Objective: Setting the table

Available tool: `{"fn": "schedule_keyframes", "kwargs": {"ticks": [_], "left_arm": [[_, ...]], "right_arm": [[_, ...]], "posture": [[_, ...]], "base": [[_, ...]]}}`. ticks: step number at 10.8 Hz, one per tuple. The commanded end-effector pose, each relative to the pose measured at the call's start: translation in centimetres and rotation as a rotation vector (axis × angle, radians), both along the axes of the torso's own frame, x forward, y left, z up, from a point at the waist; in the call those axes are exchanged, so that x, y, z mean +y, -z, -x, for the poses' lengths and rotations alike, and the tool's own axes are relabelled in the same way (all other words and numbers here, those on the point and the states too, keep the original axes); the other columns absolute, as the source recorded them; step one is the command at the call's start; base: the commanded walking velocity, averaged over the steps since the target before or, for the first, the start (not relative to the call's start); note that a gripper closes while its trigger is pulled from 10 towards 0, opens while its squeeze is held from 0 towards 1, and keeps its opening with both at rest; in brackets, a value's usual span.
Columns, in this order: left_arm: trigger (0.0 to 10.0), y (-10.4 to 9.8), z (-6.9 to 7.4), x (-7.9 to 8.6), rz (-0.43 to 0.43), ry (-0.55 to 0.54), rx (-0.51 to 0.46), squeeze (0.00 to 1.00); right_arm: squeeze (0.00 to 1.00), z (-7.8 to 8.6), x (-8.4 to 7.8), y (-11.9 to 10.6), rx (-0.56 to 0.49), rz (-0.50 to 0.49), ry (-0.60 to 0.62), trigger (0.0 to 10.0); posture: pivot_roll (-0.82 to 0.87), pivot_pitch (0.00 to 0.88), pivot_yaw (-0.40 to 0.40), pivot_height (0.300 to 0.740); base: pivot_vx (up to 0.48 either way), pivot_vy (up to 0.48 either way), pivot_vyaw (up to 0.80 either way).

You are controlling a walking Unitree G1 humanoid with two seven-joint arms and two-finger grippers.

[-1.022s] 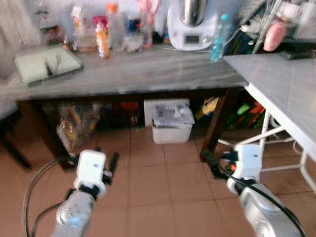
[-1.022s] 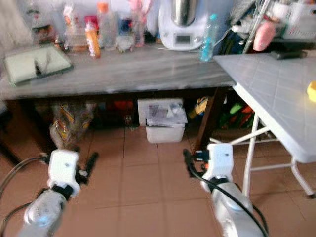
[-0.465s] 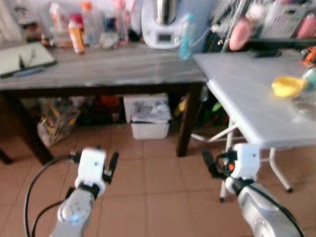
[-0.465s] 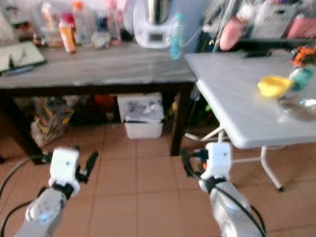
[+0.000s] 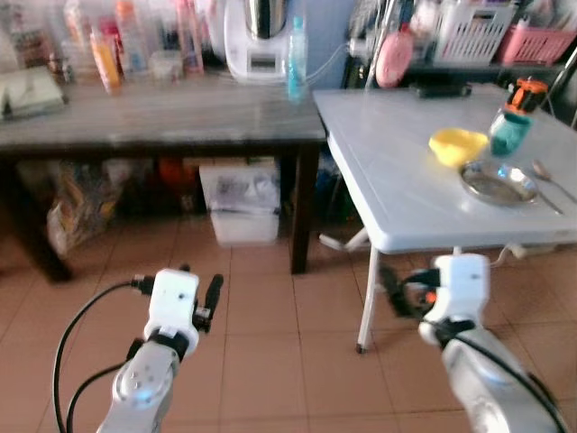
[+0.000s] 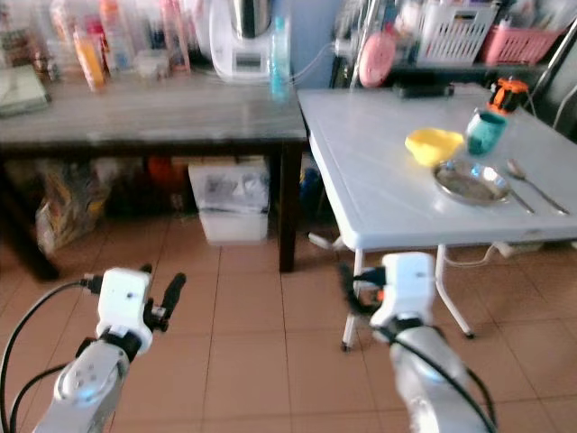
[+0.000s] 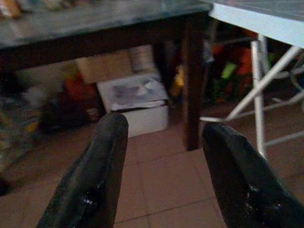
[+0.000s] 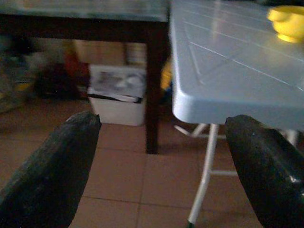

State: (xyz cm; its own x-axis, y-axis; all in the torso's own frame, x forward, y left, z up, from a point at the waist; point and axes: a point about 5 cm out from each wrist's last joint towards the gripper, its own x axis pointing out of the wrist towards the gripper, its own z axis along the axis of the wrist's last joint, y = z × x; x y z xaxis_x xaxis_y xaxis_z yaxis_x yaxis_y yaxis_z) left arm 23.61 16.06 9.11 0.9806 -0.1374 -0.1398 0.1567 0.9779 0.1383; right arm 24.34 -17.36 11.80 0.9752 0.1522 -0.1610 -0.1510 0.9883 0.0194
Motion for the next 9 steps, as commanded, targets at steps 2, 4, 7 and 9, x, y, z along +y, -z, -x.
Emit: {"fn": "schedule_keyframes", "kwargs": {"ticks": [2, 4, 7, 9], "left_arm": [[10.0, -0.03, 0.06, 0.41, -0.013, -0.014, -0.002, 0.00], [10.0, 0.02, -0.02, 0.28, -0.005, -0.003, 0.001, 0.00], [10.0, 0.10, -0.07, 0.13, -0.001, -0.003, -0.001, 0.00], [10.0, -0.18, -0.44, 0.31, -0.014, -0.013, -0.017, 0.00]], "right_arm": [[0.00, -0.21, 0.13, -0.64, -0.028, 0.002, -0.003, 10.0], [0.00, -0.28, -0.07, -0.76, -0.032, 0.011, 0.002, 10.0], [0.00, -0.47, -0.46, -1.22, -0.062, 0.022, 0.037, 10.0], [0.00, -0.48, -0.74, -1.51, -0.082, 0.031, 0.052, 10.0]], "posture": [[0.04, 0.049, 0.012, 0.740], [0.04, 0.047, 0.010, 0.740], [0.04, 0.040, 0.004, 0.740], [0.04, 0.040, 0.002, 0.740]], "base": [[0.000, 0.000, 0.62], [0.000, 0.000, 0.00], [0.000, -0.384, 0.00], [0.000, -0.480, 0.00]]}}
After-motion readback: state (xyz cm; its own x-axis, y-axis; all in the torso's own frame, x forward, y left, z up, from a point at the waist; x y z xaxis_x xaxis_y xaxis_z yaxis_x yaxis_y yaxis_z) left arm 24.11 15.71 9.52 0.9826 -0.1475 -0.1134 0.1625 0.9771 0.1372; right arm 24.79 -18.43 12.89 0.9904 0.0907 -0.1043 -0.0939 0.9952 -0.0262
